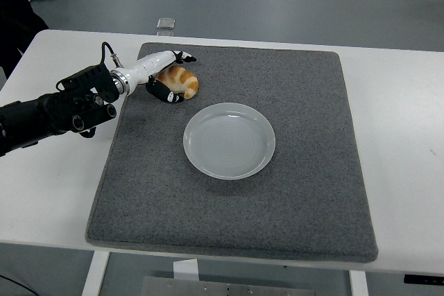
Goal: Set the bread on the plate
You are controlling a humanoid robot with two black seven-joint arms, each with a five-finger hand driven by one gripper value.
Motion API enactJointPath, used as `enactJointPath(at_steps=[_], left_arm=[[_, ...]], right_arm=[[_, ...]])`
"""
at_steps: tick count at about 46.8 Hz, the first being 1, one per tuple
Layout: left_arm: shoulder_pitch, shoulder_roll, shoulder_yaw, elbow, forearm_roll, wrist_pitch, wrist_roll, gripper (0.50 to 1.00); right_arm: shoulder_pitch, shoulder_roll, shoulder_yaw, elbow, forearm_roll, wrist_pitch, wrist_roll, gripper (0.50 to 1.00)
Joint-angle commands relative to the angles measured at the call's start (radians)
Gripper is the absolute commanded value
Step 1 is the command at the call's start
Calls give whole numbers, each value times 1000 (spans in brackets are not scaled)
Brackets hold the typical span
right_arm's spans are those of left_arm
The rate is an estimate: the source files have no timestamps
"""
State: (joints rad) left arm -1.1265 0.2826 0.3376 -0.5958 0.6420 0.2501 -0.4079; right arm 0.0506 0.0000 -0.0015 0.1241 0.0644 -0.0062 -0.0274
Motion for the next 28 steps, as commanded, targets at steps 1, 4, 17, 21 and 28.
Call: enactJointPath(at_steps=[1,4,17,21,28], left_arm=[[5,0,0,-4,2,-2,0,671],[5,0,0,-2,2,-6,0,551],[-7,4,-28,1,1,-5,0,500],[-10,6,-40,1,1,-3,0,500],[-12,10,-60,1,-1,-2,0,500]], right_arm=[[0,0,0,0,0,0,0,954],[0,0,0,0,2,0,0,952],[2,0,0,0,3,0,-2,952],[2,0,0,0,3,0,-2,952],[2,0,0,-1,2,0,-2,952]])
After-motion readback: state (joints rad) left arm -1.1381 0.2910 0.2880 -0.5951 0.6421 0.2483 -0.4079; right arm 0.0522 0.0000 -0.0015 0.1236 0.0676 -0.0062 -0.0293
